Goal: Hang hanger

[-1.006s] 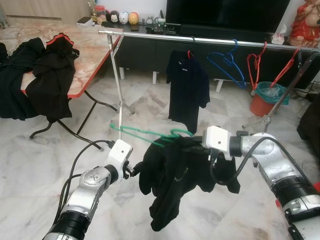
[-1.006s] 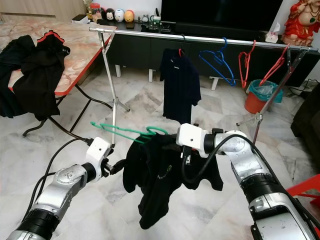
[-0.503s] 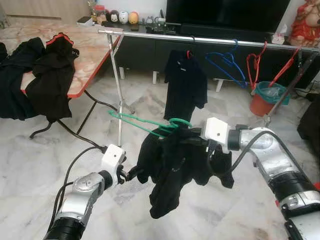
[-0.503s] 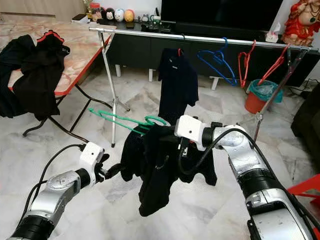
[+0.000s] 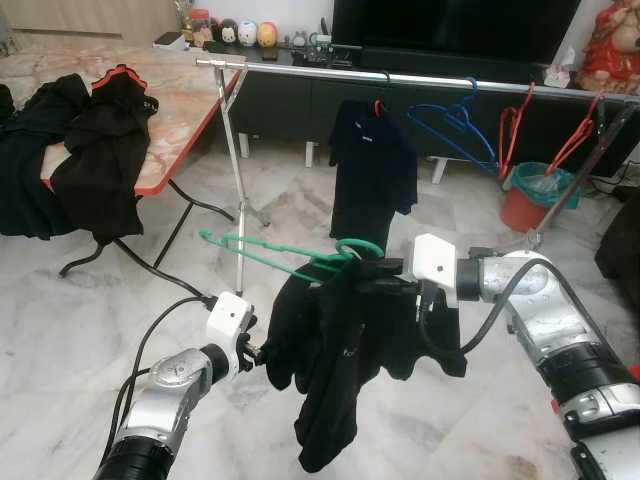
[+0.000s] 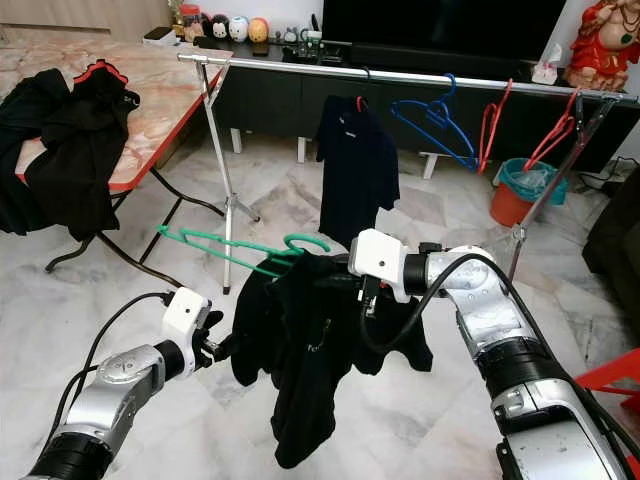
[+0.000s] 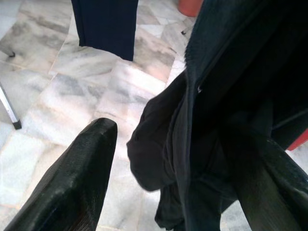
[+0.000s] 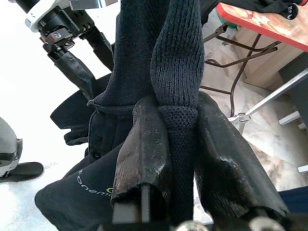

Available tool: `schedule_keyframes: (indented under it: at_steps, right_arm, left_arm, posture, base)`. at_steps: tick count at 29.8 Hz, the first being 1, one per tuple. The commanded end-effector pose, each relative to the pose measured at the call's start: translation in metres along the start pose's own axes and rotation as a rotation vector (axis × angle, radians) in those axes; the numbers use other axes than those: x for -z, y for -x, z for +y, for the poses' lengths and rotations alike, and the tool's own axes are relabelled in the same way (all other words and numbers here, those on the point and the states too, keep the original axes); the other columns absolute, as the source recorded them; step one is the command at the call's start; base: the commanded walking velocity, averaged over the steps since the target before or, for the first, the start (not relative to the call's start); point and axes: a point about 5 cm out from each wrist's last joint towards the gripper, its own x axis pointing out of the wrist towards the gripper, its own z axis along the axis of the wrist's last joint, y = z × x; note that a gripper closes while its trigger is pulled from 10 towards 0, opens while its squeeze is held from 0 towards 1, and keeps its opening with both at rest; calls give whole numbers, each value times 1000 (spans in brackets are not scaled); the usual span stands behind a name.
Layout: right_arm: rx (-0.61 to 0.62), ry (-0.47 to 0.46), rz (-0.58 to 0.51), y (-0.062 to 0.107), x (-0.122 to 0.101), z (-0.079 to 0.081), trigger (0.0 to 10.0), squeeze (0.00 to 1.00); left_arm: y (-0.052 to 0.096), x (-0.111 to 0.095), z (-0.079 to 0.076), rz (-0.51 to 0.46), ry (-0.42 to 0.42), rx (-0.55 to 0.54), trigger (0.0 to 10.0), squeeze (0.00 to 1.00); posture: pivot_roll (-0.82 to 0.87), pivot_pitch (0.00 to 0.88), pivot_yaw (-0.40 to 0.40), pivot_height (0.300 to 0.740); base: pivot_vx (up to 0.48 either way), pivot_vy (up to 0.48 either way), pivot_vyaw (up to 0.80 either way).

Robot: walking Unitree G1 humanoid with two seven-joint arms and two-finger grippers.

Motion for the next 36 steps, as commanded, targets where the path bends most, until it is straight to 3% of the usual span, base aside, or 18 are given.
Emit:
schedule_keyframes:
  at_steps: [1,4,5,6,7,8,36]
  right_arm:
    - [15,26,-37,4,-9,-5,0,0]
    - [10,24,-39,4,-10,-4,0,0]
    - [9,23,-39,4,-10,-4,0,0]
    - [6,19,-40,4,-10,-3,0,0]
    - [5,18,-40,4,-10,-3,0,0]
    - [6,17,-40,4,-10,-3,0,0]
    - [29,-7,-34,2,-7,-3,0,0]
  left_arm:
    - [1,6,-2,6,5,7,10000,0]
    - [0,8,-2,8,14,11,10000,0]
    - [0,8,-2,7,17,12,6510,0]
    - [0,8,-2,6,16,10,4353,0]
    - [0,8,-2,7,18,10,431,0]
    - [0,8,-2,7,19,9,0,0]
    - [-1,7,-5,-7,46,33,0,0]
  posture:
    - [39,0,-45,740]
    - [36,0,-43,740]
    - [38,0,-42,740]
    - [38,0,-42,740]
    - [38,0,-42,740]
    - [40,0,-43,740]
    - [43,0,-41,740]
  base:
    - [0,0,0]
    - [0,0,0]
    - [0,0,0]
    - [0,0,0]
    - [0,0,0]
    - [0,0,0]
    - [0,0,0]
